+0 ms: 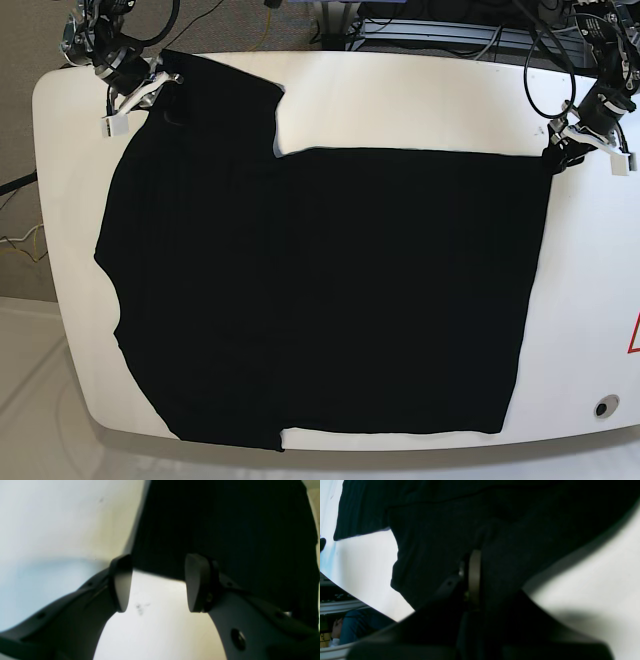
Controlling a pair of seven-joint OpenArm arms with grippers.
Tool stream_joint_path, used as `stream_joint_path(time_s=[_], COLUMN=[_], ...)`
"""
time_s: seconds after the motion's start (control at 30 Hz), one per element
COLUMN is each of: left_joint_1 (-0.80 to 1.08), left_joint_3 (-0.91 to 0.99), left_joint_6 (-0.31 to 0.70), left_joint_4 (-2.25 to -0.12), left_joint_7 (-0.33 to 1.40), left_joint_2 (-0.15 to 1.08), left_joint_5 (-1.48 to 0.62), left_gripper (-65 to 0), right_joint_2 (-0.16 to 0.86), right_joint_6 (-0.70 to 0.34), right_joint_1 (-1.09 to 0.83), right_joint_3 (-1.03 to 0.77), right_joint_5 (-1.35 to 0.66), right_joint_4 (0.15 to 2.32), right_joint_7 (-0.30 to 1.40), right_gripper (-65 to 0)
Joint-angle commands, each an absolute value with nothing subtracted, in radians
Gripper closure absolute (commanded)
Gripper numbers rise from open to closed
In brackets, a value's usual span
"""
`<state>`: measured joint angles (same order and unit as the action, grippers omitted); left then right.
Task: Fold the T-shirt properly
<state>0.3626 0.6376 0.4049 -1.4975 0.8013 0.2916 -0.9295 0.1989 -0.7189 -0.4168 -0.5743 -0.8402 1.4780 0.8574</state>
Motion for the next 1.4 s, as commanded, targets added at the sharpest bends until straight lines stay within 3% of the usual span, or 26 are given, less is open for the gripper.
stream_joint_path(time_s=[0.0,0.7,0.83,1.03,1.23,1.37], left_joint_1=[0.355,0.331,0.34,0.341,0.335,0.33], left_joint_3=[0.667,0.676,0.653,0.642,0.648,0.654], left_joint_6=[0.419,0.394,0.35,0.361,0.4,0.407], left_joint_4=[-1.494,-1.489,-1.491,-1.481,-1.459,-1.446], left_joint_7=[0.793,0.779,0.723,0.688,0.694,0.706], left_joint_2=[0.314,0.302,0.299,0.3,0.292,0.291], left_joint_5=[-0.972,-0.903,-0.854,-0.863,-0.887,-0.888], left_gripper=[-31.3,-31.9,-29.1,-25.5,-7.4,-2.8], right_joint_2=[0.208,0.208,0.206,0.206,0.202,0.201], right_joint_6=[-0.698,-0.698,-0.698,-0.698,-0.698,-0.698], right_joint_1=[-0.427,-0.421,-0.418,-0.417,-0.419,-0.419], right_joint_3=[-0.579,-0.582,-0.579,-0.579,-0.575,-0.575], right_joint_5=[-0.79,-0.814,-0.819,-0.822,-0.817,-0.818], right_joint_4=[1.481,1.485,1.485,1.484,1.483,1.485], right_joint_7=[0.907,0.895,0.89,0.888,0.883,0.882], right_gripper=[0.0,0.0,0.0,0.0,0.0,0.0])
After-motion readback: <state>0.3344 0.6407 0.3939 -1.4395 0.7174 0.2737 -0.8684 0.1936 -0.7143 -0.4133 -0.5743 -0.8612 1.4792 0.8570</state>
